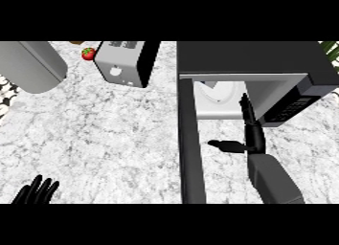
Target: Pick up the milk, place it into the microwave and close the microwave
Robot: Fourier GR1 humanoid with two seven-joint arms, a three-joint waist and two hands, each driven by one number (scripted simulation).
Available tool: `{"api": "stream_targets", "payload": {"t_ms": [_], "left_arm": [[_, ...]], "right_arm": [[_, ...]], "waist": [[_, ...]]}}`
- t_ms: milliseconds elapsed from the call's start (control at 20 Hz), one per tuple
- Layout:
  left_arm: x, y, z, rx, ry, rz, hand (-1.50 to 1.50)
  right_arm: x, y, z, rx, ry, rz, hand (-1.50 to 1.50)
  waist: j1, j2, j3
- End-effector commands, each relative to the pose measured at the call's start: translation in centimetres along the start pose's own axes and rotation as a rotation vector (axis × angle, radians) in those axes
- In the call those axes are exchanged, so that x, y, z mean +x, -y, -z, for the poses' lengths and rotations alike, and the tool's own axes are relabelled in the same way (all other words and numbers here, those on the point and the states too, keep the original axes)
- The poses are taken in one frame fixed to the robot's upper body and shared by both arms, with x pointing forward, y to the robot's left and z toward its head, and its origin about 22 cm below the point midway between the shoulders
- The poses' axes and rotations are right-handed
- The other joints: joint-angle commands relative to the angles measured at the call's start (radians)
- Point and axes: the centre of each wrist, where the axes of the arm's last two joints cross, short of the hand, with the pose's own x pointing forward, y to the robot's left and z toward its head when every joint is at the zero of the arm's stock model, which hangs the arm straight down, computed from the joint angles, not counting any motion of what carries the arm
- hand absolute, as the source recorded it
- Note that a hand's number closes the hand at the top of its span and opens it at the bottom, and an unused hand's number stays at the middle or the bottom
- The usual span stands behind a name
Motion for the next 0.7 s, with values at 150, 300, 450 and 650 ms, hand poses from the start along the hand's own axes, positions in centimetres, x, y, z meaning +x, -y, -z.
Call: {"api": "stream_targets", "payload": {"t_ms": [150, 300, 450, 650], "left_arm": [[0.3, 1.8, 2.1, -0.112, 0.0, -0.022, -1.5], [-0.6, 3.2, 2.9, -0.183, -0.02, 0.013, -1.5], [-0.3, 3.9, 4.7, -0.203, -0.016, 0.039, 1.5], [-1.2, 5.3, 7.0, -0.259, -0.029, 0.068, 1.5]], "right_arm": [[-0.1, 1.0, -4.0, 0.047, 0.039, 0.126, -1.5], [0.0, 1.9, -6.8, 0.035, 0.023, 0.105, -1.5], [0.4, 4.0, -10.2, 0.009, 0.043, 0.153, -1.5], [3.0, 6.7, -10.4, -0.036, 0.08, 0.21, -1.5]], "waist": [[-0.021, -0.005, -0.002], [-0.023, -0.007, -0.002], [-0.03, -0.005, -0.002], [-0.017, 0.001, -0.001]]}}
